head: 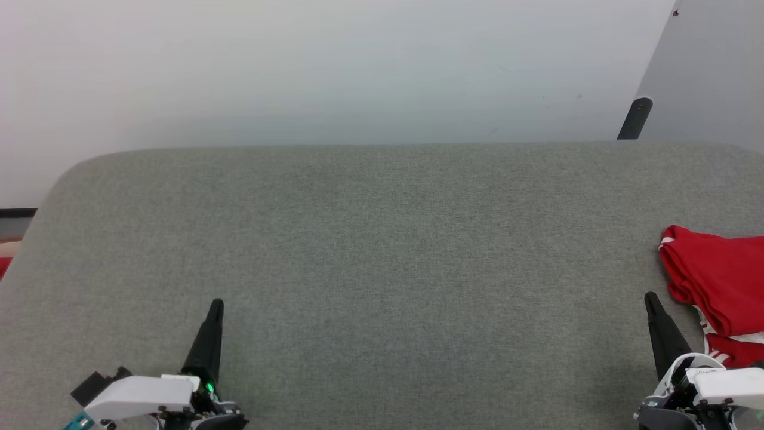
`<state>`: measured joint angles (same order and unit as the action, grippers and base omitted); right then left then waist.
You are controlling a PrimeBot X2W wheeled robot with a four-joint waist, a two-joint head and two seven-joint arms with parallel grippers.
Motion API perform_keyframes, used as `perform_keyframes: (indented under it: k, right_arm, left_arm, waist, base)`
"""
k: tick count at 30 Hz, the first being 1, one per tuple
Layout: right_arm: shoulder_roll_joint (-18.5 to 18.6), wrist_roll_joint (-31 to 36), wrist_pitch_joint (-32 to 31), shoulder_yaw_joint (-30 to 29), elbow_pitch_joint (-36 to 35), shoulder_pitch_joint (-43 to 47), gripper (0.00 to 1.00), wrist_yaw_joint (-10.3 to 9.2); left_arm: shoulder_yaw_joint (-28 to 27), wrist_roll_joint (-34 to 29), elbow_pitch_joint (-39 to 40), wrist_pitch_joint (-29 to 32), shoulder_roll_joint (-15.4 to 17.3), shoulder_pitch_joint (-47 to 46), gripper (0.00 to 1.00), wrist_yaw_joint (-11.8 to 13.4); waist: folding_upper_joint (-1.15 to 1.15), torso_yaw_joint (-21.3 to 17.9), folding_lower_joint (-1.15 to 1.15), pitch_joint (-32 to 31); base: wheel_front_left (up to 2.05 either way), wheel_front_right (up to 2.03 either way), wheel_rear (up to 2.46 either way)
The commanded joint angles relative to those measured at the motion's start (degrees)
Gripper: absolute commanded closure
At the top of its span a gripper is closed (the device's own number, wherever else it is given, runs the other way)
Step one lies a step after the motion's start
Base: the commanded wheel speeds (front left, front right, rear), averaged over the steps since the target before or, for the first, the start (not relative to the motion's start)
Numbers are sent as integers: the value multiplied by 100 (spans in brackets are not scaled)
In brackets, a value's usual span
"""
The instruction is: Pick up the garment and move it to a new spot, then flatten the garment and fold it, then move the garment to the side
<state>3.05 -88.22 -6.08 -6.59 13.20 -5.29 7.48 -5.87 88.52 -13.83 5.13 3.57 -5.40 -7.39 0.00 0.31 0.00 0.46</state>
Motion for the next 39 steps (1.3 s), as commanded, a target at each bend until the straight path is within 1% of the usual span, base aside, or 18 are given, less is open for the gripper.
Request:
perform_keyframes:
  k: [1,11,39]
  right_arm:
    - [-15,-92,-24,1,15,-81,100,2]
    - [-27,-427,-53,0,97,-140,100,2]
    - [-25,-427,-50,5,95,-105,100,2]
  left_arm:
    - [-23,87,-4,31,-11,-68,100,-17]
    - [-56,415,-28,136,-61,-109,100,-18]
    - [-66,401,-27,143,-67,-110,100,-18]
  waist:
    - [0,-3,0,-3]
    - [0,-30,0,-27]
    - [0,-31,0,-28]
  base:
    - [0,0,0]
    - [0,0,0]
    - [0,0,0]
